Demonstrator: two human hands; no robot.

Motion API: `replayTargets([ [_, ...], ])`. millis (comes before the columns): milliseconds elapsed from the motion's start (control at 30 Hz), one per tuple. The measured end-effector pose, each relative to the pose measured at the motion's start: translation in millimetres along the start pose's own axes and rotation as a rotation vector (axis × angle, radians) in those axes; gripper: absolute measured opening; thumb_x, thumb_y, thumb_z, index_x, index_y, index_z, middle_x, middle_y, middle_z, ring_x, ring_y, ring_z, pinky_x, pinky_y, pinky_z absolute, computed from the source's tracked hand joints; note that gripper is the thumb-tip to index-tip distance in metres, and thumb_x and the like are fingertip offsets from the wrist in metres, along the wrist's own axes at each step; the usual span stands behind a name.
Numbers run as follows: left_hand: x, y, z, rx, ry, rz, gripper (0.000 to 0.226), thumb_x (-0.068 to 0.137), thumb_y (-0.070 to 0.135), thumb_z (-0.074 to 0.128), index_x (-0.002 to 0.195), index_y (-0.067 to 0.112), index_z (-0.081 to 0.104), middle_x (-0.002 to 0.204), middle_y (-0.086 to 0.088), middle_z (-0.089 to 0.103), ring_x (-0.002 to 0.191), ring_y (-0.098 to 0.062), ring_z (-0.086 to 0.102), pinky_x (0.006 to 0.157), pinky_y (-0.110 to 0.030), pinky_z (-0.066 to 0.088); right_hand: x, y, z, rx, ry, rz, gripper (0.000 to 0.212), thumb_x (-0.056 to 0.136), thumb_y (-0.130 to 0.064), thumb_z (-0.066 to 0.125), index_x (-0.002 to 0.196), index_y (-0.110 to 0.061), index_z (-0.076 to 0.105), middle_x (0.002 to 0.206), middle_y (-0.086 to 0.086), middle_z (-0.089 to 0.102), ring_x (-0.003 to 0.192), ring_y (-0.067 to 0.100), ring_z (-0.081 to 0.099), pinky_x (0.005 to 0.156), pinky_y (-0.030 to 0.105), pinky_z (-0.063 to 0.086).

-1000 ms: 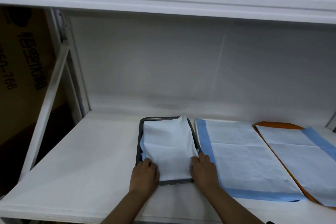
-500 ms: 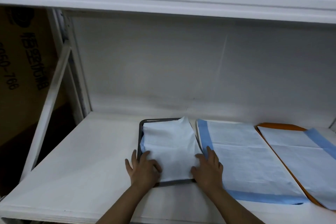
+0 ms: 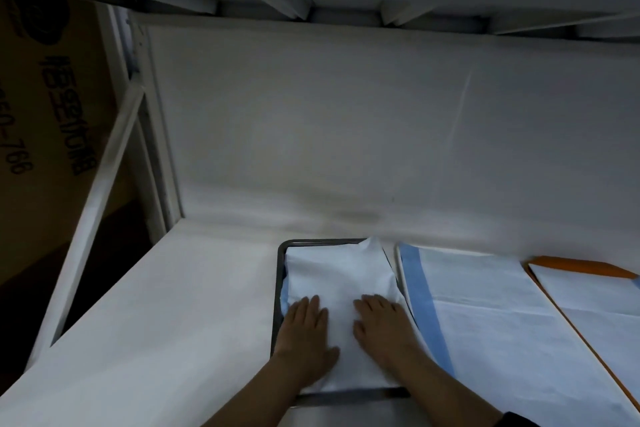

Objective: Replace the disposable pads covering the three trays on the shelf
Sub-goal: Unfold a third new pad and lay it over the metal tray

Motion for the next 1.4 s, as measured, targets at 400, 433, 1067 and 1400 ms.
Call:
replayTargets([
  [400,-31,-57,-2,-0.375,0.271,-0.518,0.062,0.022,0.043,0.083,0.068,0.01,0.06,0.072,-0.008,0.054,0.059,-0.029,0.057,0.049,-0.034,0.046,90,-107,-32,-0.026,-0.049,-0.483,0.063,0.085,0.009,0.046,0.142,-0.017,0.041,0.148,0.01,0.031,0.128,0.031,0.037,0.096,0.039,0.035],
  [433,-29,-58,3,-0.404,0.267,-0.521,0.063,0.018,0.045,0.084,0.065,0.011,0.06,0.069,-0.007,0.053,0.055,-0.028,0.057,0.045,-0.033,0.045,94,-115,-33,-0.086,-0.053,-0.544,0.057,0.086,0.007,0.047,0.139,-0.015,0.044,0.147,0.012,0.032,0.126,0.032,0.038,0.092,0.039,0.035],
  [1067,-40,-68,1,-0.595,0.167,-0.374,0.015,0.095,0.035,0.042,0.096,0.023,0.033,0.096,0.001,0.037,0.098,-0.025,0.058,0.077,-0.029,0.042,118,-125,-19,-0.672,-0.121,-0.797,0.028,0.093,-0.004,0.051,0.12,-0.006,0.059,0.142,0.008,0.04,0.118,0.029,0.044,0.083,0.038,0.041],
  [1400,-42,-78,-11,-0.517,0.109,-0.474,0.042,0.089,0.06,0.04,0.109,0.024,0.052,0.108,0.003,0.043,0.101,-0.019,0.056,0.082,-0.03,0.047,117,-120,-29,-0.59,-0.173,-0.8,0.026,0.09,-0.006,0.047,0.108,-0.011,0.065,0.127,0.003,0.044,0.103,0.027,0.049,0.084,0.039,0.047],
])
Point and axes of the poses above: each hand's wrist, its own x-axis towards the middle knuckle, its own z-axis out of the palm, y = z × x, the point moved 7 cm from there along x, towards the middle knuckle
